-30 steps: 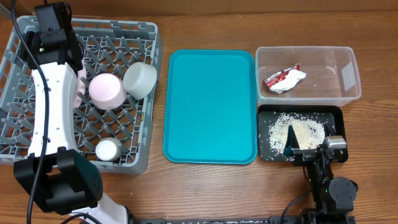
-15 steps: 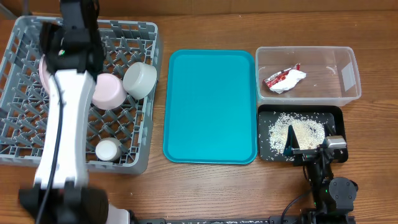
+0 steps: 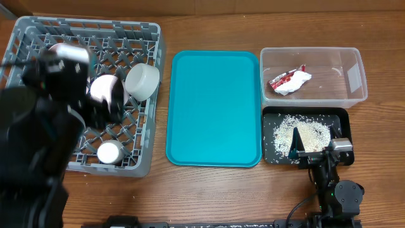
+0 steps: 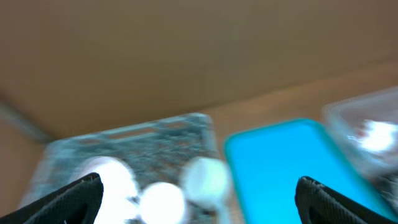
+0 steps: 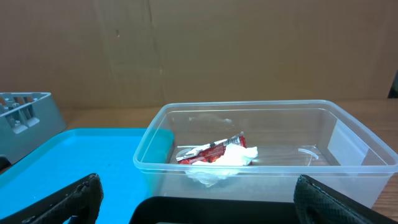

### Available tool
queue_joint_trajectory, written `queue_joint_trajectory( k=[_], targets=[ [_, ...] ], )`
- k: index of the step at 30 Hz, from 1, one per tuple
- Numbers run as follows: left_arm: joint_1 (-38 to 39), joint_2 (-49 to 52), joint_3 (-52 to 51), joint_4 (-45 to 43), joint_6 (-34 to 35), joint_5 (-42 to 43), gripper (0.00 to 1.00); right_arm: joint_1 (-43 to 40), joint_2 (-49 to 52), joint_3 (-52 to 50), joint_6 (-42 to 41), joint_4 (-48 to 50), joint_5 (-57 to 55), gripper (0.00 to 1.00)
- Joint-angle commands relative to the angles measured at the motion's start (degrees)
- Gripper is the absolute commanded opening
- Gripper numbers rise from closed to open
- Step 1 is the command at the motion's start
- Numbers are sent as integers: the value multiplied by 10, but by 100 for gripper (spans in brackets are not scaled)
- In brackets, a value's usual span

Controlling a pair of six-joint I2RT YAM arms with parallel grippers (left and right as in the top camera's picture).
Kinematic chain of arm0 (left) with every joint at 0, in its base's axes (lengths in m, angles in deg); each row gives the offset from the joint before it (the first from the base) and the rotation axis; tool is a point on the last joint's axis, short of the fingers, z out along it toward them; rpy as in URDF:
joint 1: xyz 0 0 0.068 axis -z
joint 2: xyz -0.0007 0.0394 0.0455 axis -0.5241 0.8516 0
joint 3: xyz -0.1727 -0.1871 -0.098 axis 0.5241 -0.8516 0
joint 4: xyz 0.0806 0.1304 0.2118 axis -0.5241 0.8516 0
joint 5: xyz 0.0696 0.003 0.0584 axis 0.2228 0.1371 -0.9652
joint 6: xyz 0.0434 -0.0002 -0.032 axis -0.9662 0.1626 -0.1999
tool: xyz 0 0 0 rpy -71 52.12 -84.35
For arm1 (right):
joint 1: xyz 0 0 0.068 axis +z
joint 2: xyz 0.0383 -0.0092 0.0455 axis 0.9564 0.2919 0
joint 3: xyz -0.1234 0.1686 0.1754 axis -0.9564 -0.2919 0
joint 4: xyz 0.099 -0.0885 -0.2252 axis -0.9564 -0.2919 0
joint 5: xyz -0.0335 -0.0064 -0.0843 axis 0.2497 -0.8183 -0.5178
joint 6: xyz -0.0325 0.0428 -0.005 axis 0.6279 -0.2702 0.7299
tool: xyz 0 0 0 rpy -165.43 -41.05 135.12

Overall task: Sort waste into correct bins and load items into the dishwasher
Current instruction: 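Open the left gripper and pull it back from the plate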

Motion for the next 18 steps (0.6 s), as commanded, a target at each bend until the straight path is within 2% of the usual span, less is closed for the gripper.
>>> queue_joint_trajectory(
  k=[1,13,16,18],
  targets=[
    [4,-20,2,35,29,169,100,-3,-7,-6,2,3,-1,100],
    [17,-26,0,200,29,186,100,-3,-7,-6,2,3,-1,100],
    [33,-26,-16,174,14,184,100,-3,-7,-6,2,3,-1,100],
    [49,-26,-47,116,-27,184,100,-3,-7,-6,2,3,-1,100]
  ],
)
